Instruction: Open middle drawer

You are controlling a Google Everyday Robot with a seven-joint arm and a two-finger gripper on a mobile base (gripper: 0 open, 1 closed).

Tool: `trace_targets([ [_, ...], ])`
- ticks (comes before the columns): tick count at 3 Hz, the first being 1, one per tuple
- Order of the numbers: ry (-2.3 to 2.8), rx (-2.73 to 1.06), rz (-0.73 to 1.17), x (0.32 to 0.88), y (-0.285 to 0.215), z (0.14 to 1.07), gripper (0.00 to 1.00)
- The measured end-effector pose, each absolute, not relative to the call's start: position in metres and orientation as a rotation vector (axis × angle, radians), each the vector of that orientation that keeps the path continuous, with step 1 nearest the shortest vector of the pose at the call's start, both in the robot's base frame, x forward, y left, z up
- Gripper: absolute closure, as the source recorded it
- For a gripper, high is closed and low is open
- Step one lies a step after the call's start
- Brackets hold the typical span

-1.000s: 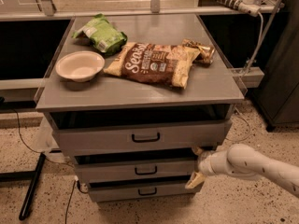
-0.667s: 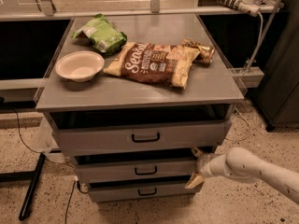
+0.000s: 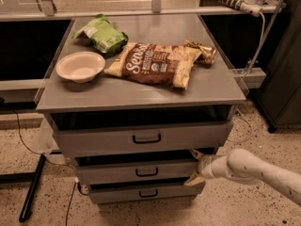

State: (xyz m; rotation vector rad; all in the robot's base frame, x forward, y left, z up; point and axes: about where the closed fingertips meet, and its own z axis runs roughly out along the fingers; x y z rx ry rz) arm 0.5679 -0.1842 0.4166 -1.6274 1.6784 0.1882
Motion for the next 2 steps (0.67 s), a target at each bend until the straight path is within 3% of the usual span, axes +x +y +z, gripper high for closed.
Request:
trace_targets([
  [2, 1.678, -1.628, 0.188, 0.5679, -0.1841, 0.4166, 0.65],
])
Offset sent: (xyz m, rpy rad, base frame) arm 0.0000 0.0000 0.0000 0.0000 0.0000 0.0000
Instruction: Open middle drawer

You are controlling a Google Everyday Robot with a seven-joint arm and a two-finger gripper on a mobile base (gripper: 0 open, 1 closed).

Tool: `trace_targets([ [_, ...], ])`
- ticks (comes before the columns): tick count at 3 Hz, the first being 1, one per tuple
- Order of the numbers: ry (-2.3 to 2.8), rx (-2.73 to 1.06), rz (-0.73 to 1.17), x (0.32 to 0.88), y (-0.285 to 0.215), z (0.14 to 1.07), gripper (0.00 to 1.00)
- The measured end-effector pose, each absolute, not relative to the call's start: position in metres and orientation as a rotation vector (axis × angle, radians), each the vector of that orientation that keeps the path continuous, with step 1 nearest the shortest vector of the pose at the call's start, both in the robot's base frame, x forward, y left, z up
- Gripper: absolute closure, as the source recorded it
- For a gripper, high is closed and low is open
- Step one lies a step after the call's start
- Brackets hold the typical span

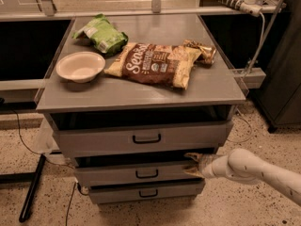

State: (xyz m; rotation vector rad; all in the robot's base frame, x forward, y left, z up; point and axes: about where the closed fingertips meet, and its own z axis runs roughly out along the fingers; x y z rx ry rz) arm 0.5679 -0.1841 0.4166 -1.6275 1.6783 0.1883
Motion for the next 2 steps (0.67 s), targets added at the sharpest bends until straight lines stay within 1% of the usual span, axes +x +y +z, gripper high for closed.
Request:
trace_targets([
  [1, 1.678, -1.628, 0.188, 0.568, -0.184, 0.419, 0.88],
  [2, 1.697, -1.635, 0.202, 0.552, -0.189, 0.419, 1.0],
])
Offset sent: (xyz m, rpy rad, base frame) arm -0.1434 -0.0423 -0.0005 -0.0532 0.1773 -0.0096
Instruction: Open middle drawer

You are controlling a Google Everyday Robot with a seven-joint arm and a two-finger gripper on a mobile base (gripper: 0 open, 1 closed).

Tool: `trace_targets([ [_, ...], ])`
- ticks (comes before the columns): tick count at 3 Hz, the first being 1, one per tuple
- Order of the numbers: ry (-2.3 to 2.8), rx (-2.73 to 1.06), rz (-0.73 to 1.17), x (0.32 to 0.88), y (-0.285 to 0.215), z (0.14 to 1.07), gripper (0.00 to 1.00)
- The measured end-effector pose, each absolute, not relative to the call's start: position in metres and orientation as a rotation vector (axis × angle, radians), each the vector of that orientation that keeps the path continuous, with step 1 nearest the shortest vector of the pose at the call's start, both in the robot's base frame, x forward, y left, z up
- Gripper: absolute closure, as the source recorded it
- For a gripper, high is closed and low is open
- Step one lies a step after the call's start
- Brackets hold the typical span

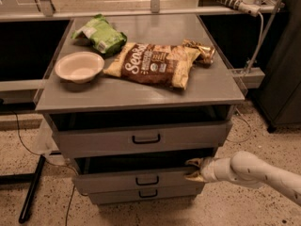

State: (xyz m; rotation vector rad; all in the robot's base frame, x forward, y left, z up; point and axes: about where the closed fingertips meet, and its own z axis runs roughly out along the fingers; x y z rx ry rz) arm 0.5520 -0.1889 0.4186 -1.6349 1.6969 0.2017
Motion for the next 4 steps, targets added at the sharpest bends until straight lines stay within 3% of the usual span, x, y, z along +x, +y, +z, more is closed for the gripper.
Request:
trace_targets([
  [1, 1.697, -1.635, 0.202, 0.5512, -0.1887, 0.4224, 1.0],
  [2, 1.697, -1.635, 0.202, 0.5511, -0.1886, 0.4224, 0.82],
  [4, 1.697, -1.635, 0.202, 0.5511, -0.1886, 0.4223, 0.35],
])
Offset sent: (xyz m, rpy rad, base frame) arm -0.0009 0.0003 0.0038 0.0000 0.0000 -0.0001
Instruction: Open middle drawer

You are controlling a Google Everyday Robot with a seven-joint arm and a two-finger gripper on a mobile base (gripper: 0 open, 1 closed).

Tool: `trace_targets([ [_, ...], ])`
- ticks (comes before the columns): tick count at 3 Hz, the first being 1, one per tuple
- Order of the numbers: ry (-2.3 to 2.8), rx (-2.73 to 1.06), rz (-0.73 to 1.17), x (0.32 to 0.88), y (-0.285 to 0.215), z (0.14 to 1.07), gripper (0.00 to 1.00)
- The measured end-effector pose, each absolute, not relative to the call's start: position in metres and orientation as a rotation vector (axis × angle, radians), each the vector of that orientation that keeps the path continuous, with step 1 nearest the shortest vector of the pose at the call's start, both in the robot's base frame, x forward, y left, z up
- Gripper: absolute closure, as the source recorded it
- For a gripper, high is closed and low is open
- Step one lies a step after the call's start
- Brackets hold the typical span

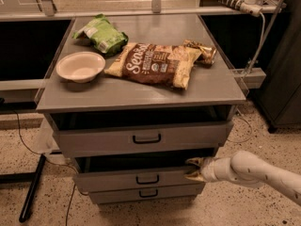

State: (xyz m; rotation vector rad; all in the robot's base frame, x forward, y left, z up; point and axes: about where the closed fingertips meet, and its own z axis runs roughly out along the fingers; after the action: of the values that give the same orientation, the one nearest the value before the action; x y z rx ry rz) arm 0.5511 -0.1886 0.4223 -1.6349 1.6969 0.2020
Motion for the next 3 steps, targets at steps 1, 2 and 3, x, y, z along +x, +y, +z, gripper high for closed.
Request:
trace_targets([
  [1, 1.697, -1.619, 0.243, 0.545, -0.193, 0.417, 0.12],
  [2, 1.697, -1.619, 0.244, 0.545, -0.193, 0.417, 0.15],
  [3, 1.696, -1.591, 0.309, 0.518, -0.205, 0.401, 0.38],
])
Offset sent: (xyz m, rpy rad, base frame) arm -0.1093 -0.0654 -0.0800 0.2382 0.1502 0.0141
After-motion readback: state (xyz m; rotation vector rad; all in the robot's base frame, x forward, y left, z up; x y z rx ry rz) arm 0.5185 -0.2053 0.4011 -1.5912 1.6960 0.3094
